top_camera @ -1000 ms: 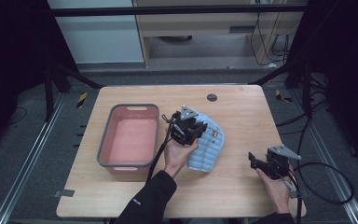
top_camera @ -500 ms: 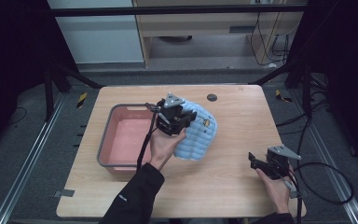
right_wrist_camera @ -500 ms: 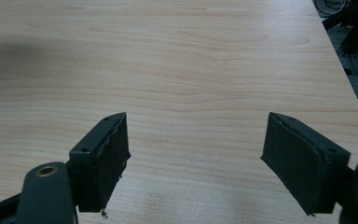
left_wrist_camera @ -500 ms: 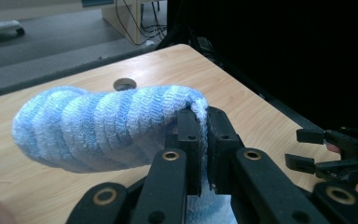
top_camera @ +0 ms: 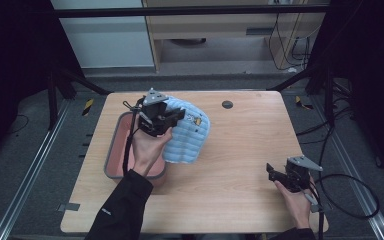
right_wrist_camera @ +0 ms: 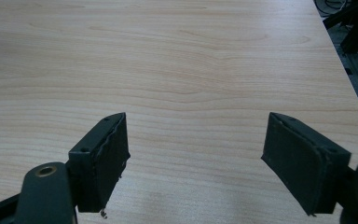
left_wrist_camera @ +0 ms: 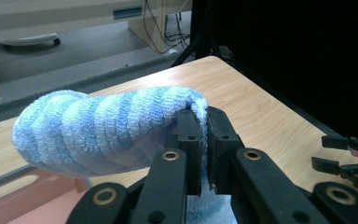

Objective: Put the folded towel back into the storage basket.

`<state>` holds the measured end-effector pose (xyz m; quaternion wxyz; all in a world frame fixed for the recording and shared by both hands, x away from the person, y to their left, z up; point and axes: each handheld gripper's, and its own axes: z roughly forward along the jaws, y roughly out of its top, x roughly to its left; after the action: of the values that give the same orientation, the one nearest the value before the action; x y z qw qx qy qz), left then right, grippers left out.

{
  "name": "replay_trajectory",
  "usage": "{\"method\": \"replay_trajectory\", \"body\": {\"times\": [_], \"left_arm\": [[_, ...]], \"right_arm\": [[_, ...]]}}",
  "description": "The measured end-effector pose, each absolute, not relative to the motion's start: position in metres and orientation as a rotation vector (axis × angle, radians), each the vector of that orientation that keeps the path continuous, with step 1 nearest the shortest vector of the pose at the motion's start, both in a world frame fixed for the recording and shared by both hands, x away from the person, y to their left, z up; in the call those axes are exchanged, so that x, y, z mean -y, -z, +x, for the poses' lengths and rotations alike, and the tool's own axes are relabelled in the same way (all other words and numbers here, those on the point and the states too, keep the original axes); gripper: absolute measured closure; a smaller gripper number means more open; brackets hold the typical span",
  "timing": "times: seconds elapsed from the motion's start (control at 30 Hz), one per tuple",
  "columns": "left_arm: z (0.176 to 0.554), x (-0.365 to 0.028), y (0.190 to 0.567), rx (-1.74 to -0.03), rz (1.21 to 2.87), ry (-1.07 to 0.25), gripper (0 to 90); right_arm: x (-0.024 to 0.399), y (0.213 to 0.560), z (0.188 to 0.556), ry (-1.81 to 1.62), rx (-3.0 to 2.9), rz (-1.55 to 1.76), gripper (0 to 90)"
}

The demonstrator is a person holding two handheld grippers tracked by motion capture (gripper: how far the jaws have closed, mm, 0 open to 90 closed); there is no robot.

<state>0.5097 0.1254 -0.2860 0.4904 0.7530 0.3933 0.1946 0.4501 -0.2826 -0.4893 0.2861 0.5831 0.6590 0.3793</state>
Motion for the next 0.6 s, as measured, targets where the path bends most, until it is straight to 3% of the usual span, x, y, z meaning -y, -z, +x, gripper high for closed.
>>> {"method": "replay_trajectory", "body": {"times": [0.6], "left_arm": [[0.503, -0.195, 0.263, -1.035, 1.798, -0.549, 85.5]], "right_arm": [[0.282, 0.49, 0.45, -1.002, -1.767, 1.564, 21.9]]}}
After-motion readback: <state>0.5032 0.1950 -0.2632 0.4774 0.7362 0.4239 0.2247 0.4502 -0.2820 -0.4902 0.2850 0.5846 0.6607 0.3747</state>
